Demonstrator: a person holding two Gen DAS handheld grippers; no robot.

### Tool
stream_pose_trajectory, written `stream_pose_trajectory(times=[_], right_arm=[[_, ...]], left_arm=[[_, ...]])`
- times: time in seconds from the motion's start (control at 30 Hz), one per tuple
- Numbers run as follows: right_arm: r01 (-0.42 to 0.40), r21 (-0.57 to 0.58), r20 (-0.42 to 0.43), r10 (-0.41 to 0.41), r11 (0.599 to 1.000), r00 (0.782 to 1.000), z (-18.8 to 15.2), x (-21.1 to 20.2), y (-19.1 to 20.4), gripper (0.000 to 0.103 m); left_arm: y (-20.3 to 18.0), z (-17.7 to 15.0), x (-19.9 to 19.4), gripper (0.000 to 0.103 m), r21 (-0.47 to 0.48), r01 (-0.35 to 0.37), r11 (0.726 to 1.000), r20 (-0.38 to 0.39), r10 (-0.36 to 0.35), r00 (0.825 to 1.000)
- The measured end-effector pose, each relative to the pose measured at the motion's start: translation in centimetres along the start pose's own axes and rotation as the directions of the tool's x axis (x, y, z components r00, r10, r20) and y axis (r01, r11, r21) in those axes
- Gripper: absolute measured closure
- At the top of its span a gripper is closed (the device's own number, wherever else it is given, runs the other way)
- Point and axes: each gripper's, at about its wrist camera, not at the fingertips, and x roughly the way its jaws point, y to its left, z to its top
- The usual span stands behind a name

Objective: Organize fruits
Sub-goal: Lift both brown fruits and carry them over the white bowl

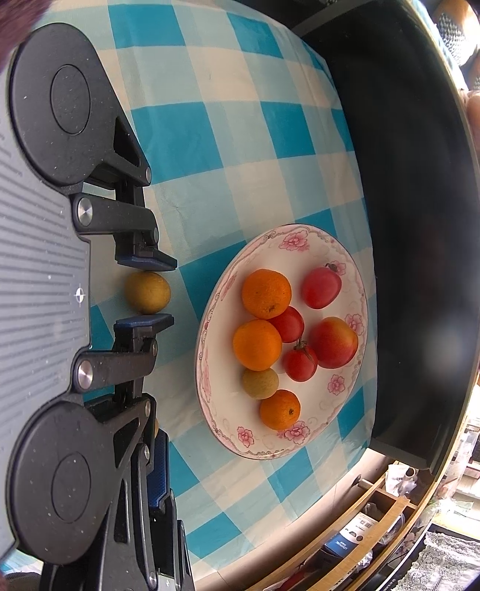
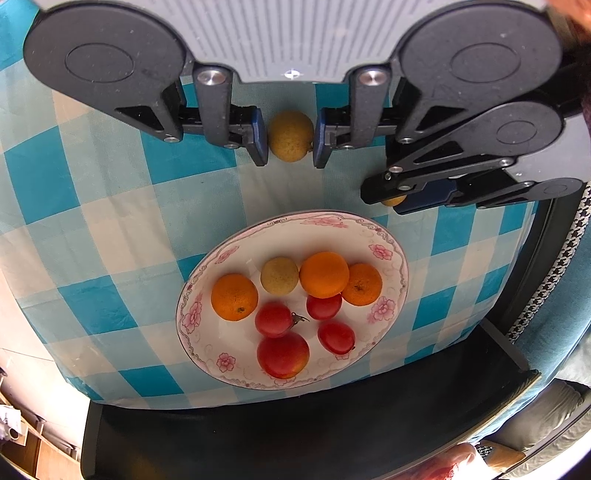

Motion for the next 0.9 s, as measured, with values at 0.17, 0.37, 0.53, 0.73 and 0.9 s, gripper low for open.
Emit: stream_pose_trajectory(times=[0.17,0.37,0.53,0.73,0.9], right_arm=[[0.031,-0.027,0.006,-0.03,0.999,1.0,-0.3,-0.2,0.5,0.071],[0.05,-0.057,0.008,-0.05,0.997,0.999,-0.8,-0.8,0.8,0.072],[0.046,-0.059,0.024,-0.045,0.997,0.999,-1.2,-1.6,0.9,0.072],[0.044,-0.051,0.044,-0.041,0.998,0.998,-1.4,-2.7,0.9,0.072],[0.044,-0.046,0.07,-0.04,0.998,0.997,-1.4,-3.6,0.9,0.072]], left_arm=[[-0.3,-0.3,-0.3,0.071,0.022,-0.01,1.0,-0.006,0.01,1.0],[-0.6,-0.6,-1.1,0.071,0.033,-0.009,0.999,0.0,0.009,1.0],[-0.7,-0.8,-1.7,0.071,0.036,-0.006,0.999,0.005,0.006,1.0],[-0.9,-0.8,-2.4,0.071,0.034,-0.002,0.999,0.013,0.002,1.0],[-1.0,-0.8,-3.2,0.071,0.034,0.002,0.999,0.03,-0.003,1.0]])
